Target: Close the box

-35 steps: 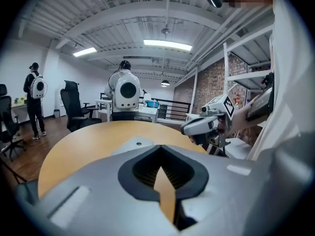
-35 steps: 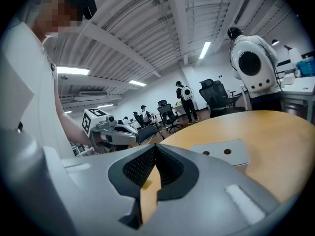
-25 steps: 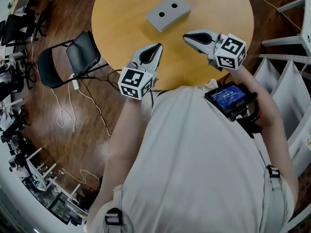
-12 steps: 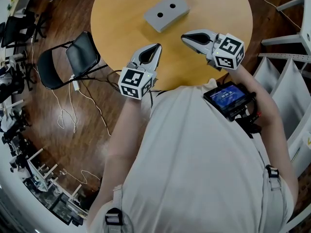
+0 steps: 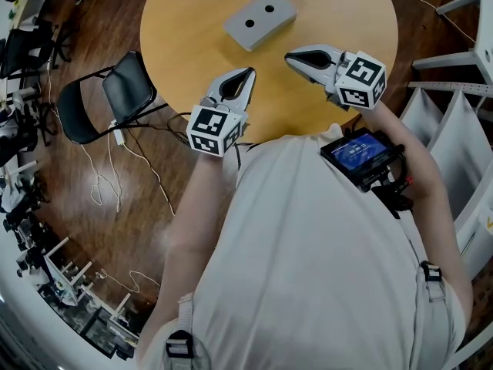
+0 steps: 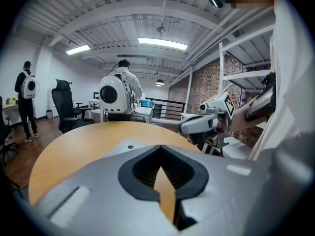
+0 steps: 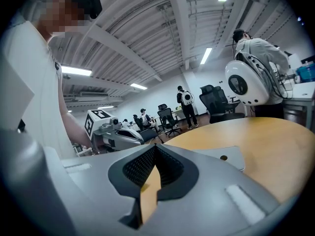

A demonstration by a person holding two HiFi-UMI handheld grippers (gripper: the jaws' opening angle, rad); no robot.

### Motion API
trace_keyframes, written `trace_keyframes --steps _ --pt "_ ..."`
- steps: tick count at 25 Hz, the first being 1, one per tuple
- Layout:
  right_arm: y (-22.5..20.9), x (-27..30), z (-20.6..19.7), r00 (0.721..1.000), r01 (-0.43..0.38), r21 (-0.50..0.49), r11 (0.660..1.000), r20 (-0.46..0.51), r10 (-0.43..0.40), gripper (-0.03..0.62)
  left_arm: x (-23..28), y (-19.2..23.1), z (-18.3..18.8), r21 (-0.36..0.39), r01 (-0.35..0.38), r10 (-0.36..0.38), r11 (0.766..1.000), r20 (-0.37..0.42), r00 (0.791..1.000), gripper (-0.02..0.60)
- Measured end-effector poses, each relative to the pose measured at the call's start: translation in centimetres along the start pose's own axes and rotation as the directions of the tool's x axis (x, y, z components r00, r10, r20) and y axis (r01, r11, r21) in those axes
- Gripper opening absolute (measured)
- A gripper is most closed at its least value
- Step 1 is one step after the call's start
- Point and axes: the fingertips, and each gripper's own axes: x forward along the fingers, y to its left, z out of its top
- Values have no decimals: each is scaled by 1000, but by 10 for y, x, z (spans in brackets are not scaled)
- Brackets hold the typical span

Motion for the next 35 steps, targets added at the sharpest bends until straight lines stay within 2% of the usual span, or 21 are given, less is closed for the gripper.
trace_keyframes --steps 15,23,35 --pt "-1 1 6 1000 6 -18 1000 5 -6 0 -2 1 0 -2 1 -1 1000 0 1000 0" --pt "0 -1 11 1000 21 -81 996 0 -21 0 0 -2 -1 -3 10 -10 1000 3 1000 0" --pt "0 -1 10 1000 21 -72 997 -1 -21 0 1 0 2 -1 10 -10 1000 4 1000 0"
